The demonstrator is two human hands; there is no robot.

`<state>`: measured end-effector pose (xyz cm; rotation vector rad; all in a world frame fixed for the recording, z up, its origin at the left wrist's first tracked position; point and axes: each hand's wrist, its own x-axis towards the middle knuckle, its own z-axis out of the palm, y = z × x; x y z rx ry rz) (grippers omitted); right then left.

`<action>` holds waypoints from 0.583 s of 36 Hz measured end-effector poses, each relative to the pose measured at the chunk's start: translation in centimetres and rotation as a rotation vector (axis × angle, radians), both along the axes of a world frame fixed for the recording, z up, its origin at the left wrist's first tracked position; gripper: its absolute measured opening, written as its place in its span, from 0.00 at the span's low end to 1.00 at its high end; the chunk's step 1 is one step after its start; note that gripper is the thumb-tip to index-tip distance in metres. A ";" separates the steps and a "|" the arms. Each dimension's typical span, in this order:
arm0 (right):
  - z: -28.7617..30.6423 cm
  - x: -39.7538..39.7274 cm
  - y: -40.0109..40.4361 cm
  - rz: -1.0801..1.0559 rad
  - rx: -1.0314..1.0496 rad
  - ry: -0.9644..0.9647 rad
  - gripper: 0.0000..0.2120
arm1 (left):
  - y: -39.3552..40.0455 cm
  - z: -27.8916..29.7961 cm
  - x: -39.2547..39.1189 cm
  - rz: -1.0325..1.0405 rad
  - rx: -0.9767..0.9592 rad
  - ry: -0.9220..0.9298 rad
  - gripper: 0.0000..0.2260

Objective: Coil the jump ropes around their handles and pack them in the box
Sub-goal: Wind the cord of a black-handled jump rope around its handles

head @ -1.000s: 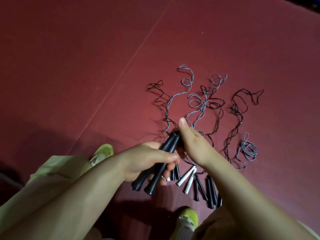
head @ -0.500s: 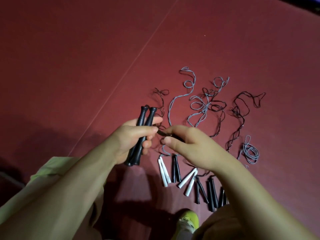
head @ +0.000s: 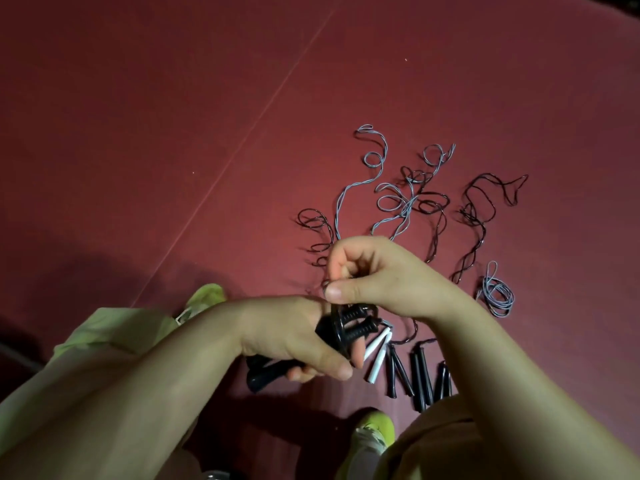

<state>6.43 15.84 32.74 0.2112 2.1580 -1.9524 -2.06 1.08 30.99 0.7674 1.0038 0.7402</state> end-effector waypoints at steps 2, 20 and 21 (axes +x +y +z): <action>-0.6 -0.1 -0.2 -0.023 -0.086 -0.035 0.08 | -0.1 -0.1 0.0 0.034 0.049 -0.083 0.07; -1.1 0.1 0.4 -0.285 -0.034 0.070 0.07 | -0.6 -0.6 -2.8 0.566 0.148 -0.254 0.32; -1.2 0.0 0.3 -0.299 0.026 0.078 0.06 | -0.6 -0.6 -2.8 0.582 0.144 -0.228 0.31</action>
